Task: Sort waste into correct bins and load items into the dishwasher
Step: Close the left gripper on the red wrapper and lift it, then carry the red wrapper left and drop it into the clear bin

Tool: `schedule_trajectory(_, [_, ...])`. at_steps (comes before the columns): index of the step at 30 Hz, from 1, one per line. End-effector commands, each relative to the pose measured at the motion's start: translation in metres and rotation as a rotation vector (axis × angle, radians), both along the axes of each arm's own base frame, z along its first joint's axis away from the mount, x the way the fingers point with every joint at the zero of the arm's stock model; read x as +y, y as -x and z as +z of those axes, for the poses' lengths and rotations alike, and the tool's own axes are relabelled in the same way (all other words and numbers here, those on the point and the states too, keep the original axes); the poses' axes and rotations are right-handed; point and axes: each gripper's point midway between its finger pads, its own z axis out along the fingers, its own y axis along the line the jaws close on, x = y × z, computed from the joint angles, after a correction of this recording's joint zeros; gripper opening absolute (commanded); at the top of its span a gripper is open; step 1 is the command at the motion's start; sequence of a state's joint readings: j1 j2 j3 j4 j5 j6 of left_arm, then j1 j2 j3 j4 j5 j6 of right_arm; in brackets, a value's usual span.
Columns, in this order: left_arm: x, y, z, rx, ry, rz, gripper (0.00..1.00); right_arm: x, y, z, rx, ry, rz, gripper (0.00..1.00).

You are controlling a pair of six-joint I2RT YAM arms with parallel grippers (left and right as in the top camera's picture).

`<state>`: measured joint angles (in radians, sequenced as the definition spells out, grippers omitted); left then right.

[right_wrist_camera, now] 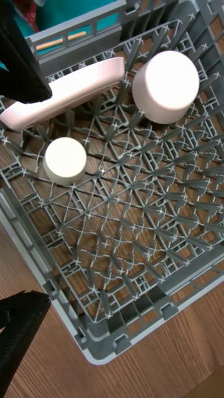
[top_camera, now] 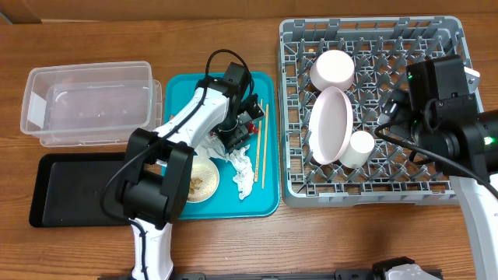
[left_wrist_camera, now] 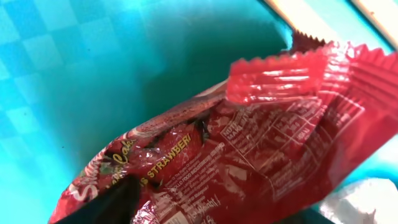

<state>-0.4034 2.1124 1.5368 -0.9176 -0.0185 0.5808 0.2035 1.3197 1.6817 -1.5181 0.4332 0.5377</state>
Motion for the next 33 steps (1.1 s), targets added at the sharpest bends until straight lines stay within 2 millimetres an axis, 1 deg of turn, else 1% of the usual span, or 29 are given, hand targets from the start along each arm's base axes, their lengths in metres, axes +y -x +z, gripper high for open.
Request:
schedule_trajectory(1, [0.002, 0.003, -0.008, 0.022, -0.001, 0.017, 0.45, 0.000, -0.002, 0.006, -0.018, 0.001, 0.010, 1.00])
schedule_trajectory(4, [0.003, 0.003, -0.008, 0.022, -0.002, 0.026, 0.28, 0.000, -0.002, 0.006, -0.018, 0.001, 0.010, 1.00])
schedule_trajectory(6, [0.005, 0.001, -0.007, 0.010, -0.017, 0.055, 0.21, 0.000, -0.002, 0.006, -0.018, 0.001, 0.010, 1.00])
schedule_trajectory(7, [0.007, -0.001, -0.006, 0.000, -0.028, 0.077, 0.16, 0.000, -0.002, 0.006, -0.018, 0.001, 0.010, 1.00])
schedule_trajectory(8, [0.009, -0.005, -0.003, -0.016, -0.037, 0.105, 0.08, 0.000, -0.002, 0.006, -0.018, 0.001, 0.010, 1.00])
schedule_trajectory(9, [0.010, -0.011, 0.002, -0.036, -0.042, 0.141, 0.04, 0.000, -0.002, 0.006, -0.018, 0.001, 0.010, 1.00])
schedule_trajectory(11, [0.008, -0.019, 0.013, -0.061, -0.037, 0.181, 0.04, 0.000, -0.002, 0.006, -0.018, 0.001, 0.010, 1.00])
schedule_trajectory(14, [0.003, -0.031, 0.040, -0.094, -0.016, 0.205, 0.04, 0.000, -0.002, 0.006, -0.018, 0.001, 0.010, 1.00])
schedule_trajectory(15, [0.001, -0.035, 0.052, -0.110, -0.006, 0.216, 0.04, 0.000, -0.002, 0.006, -0.018, 0.001, 0.010, 1.00])
schedule_trajectory(16, [-0.001, -0.042, 0.070, -0.136, 0.010, 0.234, 0.04, 0.000, -0.002, 0.006, -0.018, 0.001, 0.010, 1.00])
schedule_trajectory(19, [-0.003, -0.056, 0.108, -0.203, 0.053, 0.294, 0.04, 0.000, -0.002, 0.006, -0.018, 0.001, 0.010, 1.00])
schedule_trajectory(20, [-0.001, -0.061, 0.119, -0.231, 0.062, 0.331, 0.04, 0.000, -0.002, 0.006, -0.018, 0.001, 0.010, 1.00])
schedule_trajectory(23, [0.019, -0.074, 0.154, -0.332, 0.073, 0.507, 0.04, 0.000, -0.002, 0.006, -0.018, 0.001, 0.010, 1.00])
schedule_trajectory(24, [0.031, -0.078, 0.167, -0.364, 0.080, 0.585, 0.04, 0.000, -0.002, 0.006, -0.018, 0.001, 0.010, 1.00])
schedule_trajectory(26, [0.050, -0.081, 0.184, -0.399, 0.107, 0.698, 0.04, 0.000, -0.002, 0.006, -0.018, 0.001, 0.010, 1.00])
schedule_trajectory(27, [0.060, -0.082, 0.190, -0.410, 0.121, 0.747, 0.04, 0.000, -0.002, 0.006, -0.018, 0.001, 0.010, 1.00])
schedule_trajectory(30, [0.102, -0.083, 0.207, -0.442, 0.145, 0.906, 0.04, 0.000, -0.002, 0.006, -0.018, 0.001, 0.010, 1.00])
schedule_trajectory(33, [0.145, -0.085, 0.211, -0.450, 0.159, 1.055, 0.04, 0.000, -0.002, 0.006, -0.018, 0.001, 0.010, 1.00])
